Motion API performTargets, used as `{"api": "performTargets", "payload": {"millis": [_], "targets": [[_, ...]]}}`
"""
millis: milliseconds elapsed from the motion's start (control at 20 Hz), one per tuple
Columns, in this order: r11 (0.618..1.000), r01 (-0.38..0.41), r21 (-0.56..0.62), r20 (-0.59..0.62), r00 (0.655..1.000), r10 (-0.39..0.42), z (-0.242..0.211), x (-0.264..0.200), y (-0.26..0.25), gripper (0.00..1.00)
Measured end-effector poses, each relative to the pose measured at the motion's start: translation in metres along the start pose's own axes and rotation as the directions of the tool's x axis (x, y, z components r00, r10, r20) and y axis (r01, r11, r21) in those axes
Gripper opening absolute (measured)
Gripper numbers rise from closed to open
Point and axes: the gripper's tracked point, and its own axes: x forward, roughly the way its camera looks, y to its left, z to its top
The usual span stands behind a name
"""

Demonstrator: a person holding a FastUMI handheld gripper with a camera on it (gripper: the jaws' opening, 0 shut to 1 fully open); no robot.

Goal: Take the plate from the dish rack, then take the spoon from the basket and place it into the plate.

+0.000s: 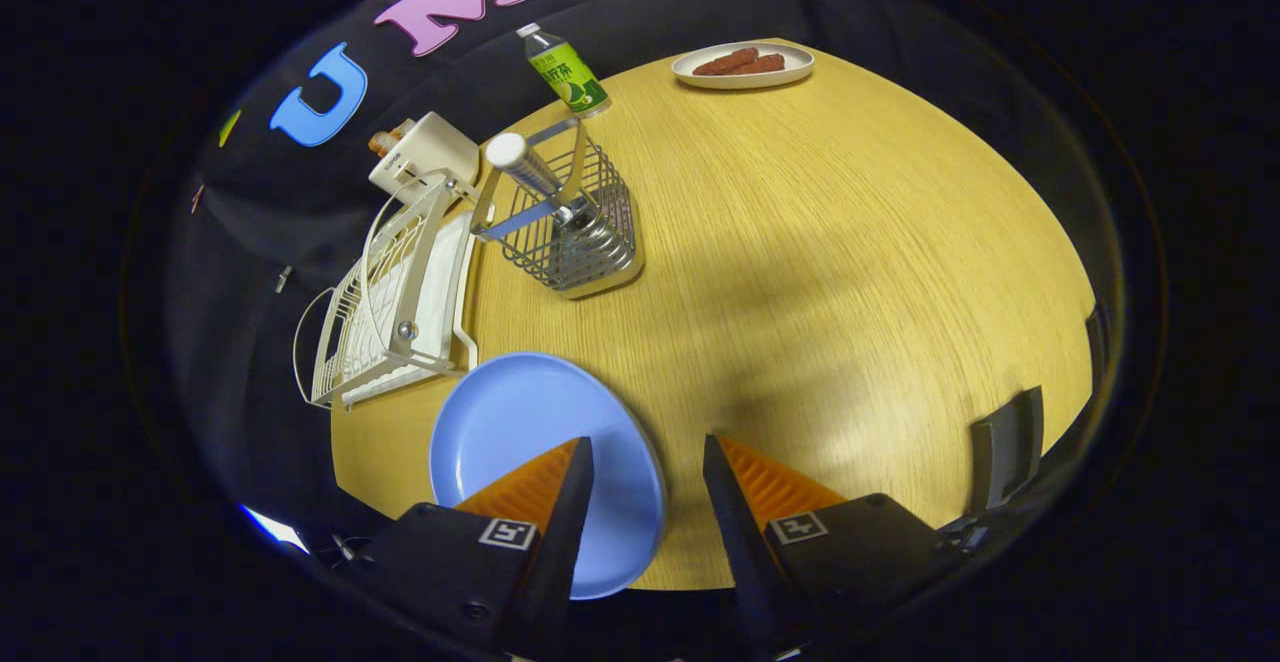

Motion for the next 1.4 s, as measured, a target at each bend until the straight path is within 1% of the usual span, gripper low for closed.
{"api": "performTargets", "payload": {"millis": [100, 150, 200, 300, 450, 600, 750, 850, 900, 950, 1050, 1100, 1150, 1250, 1350, 1400], "targets": [[0.999, 0.002, -0.055, 0.039, 0.999, 0.000, 0.011, -0.017, 0.008, 0.82], [0.996, 0.004, -0.088, 0.061, 0.998, 0.001, 0.016, -0.025, 0.014, 0.86], [0.992, 0.004, -0.125, 0.084, 0.996, 0.006, 0.023, -0.035, 0.020, 0.93], [0.980, 0.007, -0.198, 0.140, 0.990, 0.021, 0.040, -0.056, 0.035, 0.98], [0.952, 0.016, -0.305, 0.232, 0.971, 0.058, 0.071, -0.085, 0.061, 0.98], [0.925, 0.023, -0.380, 0.310, 0.945, 0.104, 0.103, -0.105, 0.090, 0.98], [0.903, 0.041, -0.428, 0.330, 0.937, 0.114, 0.127, -0.097, 0.100, 0.98], [0.898, 0.059, -0.436, 0.311, 0.946, 0.088, 0.138, -0.078, 0.097, 0.98], [0.896, 0.079, -0.438, 0.296, 0.953, 0.060, 0.141, -0.069, 0.091, 0.98], [0.891, 0.092, -0.445, 0.280, 0.959, 0.040, 0.143, -0.060, 0.085, 0.97], [0.878, 0.125, -0.463, 0.258, 0.966, -0.002, 0.147, -0.041, 0.072, 0.86], [0.871, 0.139, -0.471, 0.247, 0.969, -0.021, 0.147, -0.034, 0.067, 0.76], [0.864, 0.149, -0.480, 0.234, 0.972, -0.037, 0.146, -0.027, 0.062, 0.74], [0.857, 0.160, -0.490, 0.211, 0.975, -0.061, 0.144, -0.014, 0.053, 0.73], [0.863, 0.158, -0.481, 0.193, 0.979, -0.072, 0.142, -0.007, 0.050, 0.63], [0.865, 0.155, -0.478, 0.187, 0.980, -0.073, 0.142, -0.004, 0.051, 0.55]]}}
